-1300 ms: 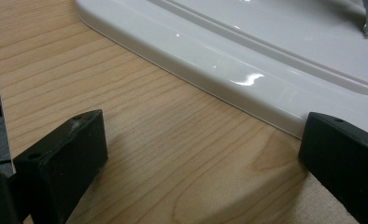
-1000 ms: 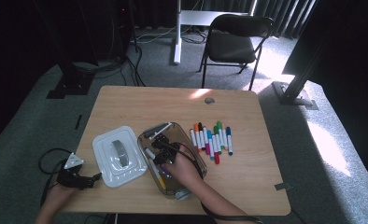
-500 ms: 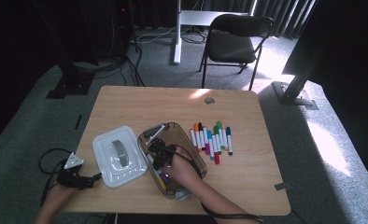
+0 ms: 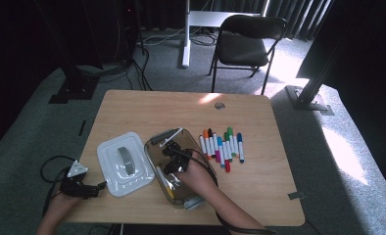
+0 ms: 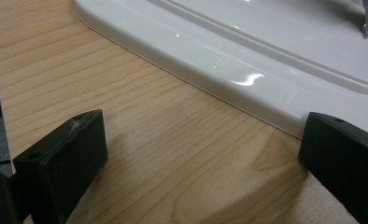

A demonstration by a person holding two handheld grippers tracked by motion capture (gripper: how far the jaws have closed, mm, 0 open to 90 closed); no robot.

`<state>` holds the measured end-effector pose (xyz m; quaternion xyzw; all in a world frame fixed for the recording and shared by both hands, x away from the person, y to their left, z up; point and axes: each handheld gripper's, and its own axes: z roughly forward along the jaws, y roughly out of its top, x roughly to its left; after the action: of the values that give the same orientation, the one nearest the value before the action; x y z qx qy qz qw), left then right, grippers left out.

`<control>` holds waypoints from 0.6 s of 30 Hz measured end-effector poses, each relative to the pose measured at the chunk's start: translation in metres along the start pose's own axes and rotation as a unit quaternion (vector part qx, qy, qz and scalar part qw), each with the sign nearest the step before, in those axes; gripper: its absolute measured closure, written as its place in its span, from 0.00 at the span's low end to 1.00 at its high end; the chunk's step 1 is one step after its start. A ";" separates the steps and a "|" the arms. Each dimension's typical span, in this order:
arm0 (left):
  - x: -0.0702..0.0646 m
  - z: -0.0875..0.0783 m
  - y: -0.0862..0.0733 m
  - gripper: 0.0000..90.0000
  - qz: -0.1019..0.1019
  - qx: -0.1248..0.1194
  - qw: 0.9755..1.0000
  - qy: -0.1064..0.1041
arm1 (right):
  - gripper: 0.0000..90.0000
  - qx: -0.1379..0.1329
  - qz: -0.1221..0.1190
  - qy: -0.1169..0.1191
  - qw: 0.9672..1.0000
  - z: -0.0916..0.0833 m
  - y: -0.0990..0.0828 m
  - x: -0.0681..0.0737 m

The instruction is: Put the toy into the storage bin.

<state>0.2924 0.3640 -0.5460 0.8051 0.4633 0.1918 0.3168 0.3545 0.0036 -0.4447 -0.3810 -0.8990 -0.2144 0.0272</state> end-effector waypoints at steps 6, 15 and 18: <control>0.000 0.000 0.000 0.02 0.000 0.000 1.000 0.000 | 0.75 -0.033 0.009 0.008 0.999 -0.024 -0.011 -0.010; 0.000 0.000 0.000 0.02 0.000 0.000 1.000 0.000 | 0.71 -0.075 0.028 0.029 0.996 -0.053 -0.025 -0.029; 0.000 0.000 0.000 0.02 0.000 0.000 1.000 0.000 | 0.68 -0.098 0.027 0.030 0.994 -0.065 -0.029 -0.032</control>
<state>0.2924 0.3641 -0.5460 0.8053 0.4632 0.1916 0.3167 0.3492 -0.0620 -0.4034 -0.3994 -0.8616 -0.3122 0.0228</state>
